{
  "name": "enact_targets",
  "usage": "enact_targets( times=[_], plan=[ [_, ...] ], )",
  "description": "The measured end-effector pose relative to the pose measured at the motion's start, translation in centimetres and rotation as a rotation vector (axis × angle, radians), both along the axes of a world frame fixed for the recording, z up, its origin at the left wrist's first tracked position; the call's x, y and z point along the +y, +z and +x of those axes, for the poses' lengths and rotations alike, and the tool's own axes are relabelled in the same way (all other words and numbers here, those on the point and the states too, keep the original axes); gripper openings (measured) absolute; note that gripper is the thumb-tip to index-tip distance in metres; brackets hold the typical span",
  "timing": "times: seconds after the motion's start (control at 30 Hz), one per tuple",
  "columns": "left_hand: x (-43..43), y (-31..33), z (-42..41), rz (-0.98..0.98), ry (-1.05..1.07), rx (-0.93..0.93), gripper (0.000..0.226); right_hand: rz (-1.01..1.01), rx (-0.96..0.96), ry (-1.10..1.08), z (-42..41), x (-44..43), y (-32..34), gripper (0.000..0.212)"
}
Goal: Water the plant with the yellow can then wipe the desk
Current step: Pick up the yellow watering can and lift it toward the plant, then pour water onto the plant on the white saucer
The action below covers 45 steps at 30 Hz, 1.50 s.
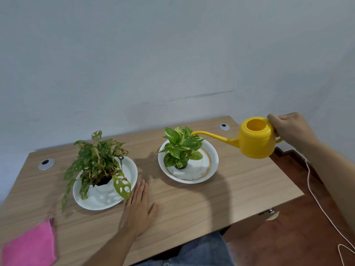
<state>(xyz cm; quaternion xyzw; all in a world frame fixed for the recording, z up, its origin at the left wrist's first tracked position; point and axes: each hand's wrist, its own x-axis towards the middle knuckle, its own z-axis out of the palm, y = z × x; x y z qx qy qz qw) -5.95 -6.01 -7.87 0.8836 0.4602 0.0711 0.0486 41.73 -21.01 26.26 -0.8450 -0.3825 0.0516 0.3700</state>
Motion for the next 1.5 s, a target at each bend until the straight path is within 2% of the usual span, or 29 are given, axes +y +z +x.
enact_targets(
  times=[0.33,0.53,0.67,0.87,1.27,1.5],
  plan=[
    [0.2,0.0,-0.2,-0.019,-0.009,-0.014,0.088,-0.002,-0.005,-0.19,0.6,-1.0,0.1,0.066],
    [-0.2,0.7,-0.3,-0.057,-0.009,-0.049,0.087,0.013,0.004,-0.2,-0.4,0.2,0.4,0.064],
    [-0.4,0.8,-1.4,-0.1,-0.048,-0.077,0.087,0.047,0.045,-0.162,-1.1,1.2,0.5,0.066],
    [-1.5,0.6,-4.2,-0.173,-0.06,-0.187,0.082,0.107,0.071,-0.057,-3.4,3.6,0.7,0.054],
    [-2.1,1.9,-12.0,-0.148,-0.164,-0.167,0.078,0.175,0.129,0.106,-10.5,11.0,2.0,0.054],
    [-2.9,2.4,-13.0,-0.138,-0.144,-0.144,0.079,0.159,0.063,0.236,-15.4,14.8,2.2,0.056]
  ],
)
